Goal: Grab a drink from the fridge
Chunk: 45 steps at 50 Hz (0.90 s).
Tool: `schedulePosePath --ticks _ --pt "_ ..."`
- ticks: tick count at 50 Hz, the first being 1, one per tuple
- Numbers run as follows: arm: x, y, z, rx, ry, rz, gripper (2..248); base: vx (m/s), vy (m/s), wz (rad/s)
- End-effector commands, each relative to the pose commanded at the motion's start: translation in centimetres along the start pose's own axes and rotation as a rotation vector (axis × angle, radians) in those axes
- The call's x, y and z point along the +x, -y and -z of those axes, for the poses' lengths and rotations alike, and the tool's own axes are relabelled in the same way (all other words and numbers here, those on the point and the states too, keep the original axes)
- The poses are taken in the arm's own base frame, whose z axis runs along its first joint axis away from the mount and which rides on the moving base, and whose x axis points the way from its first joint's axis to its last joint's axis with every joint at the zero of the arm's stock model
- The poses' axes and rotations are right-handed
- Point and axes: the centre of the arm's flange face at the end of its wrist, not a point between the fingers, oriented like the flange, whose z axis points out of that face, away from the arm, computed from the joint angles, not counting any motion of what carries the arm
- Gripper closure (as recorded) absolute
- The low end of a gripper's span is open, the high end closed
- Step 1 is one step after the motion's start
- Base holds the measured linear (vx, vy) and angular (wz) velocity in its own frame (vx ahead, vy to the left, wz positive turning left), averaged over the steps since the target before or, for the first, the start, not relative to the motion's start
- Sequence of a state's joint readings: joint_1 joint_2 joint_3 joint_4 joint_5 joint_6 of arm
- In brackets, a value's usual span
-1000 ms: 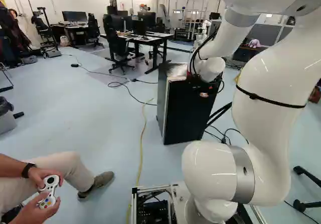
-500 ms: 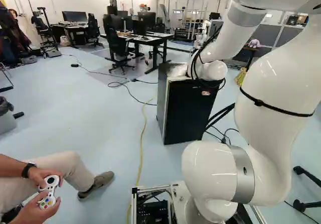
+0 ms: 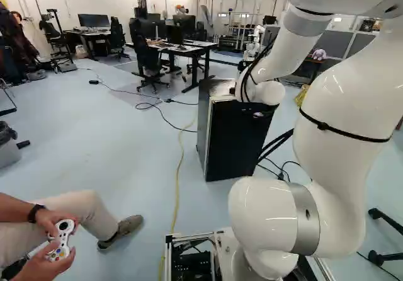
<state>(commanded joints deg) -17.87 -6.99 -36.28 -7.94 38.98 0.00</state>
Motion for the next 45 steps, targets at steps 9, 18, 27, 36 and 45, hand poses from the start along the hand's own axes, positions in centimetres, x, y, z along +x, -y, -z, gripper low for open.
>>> schedulePosePath --ticks 9,18,27,36,45 --pt "-0.5 0.1 -0.5 0.003 -0.012 -0.001 3 0.0 0.0 0.0" --pt "-0.9 0.1 -1.0 0.005 -0.049 -0.003 3 0.0 0.0 0.0" --pt "-0.6 0.1 -1.3 0.006 -0.094 -0.003 3 0.0 0.0 0.0" --pt "-0.1 0.2 -1.8 0.009 -0.13 -0.002 3 0.0 0.0 0.0" --pt "0.2 0.3 -2.6 0.011 -0.139 -0.001 3 0.0 0.0 0.0"
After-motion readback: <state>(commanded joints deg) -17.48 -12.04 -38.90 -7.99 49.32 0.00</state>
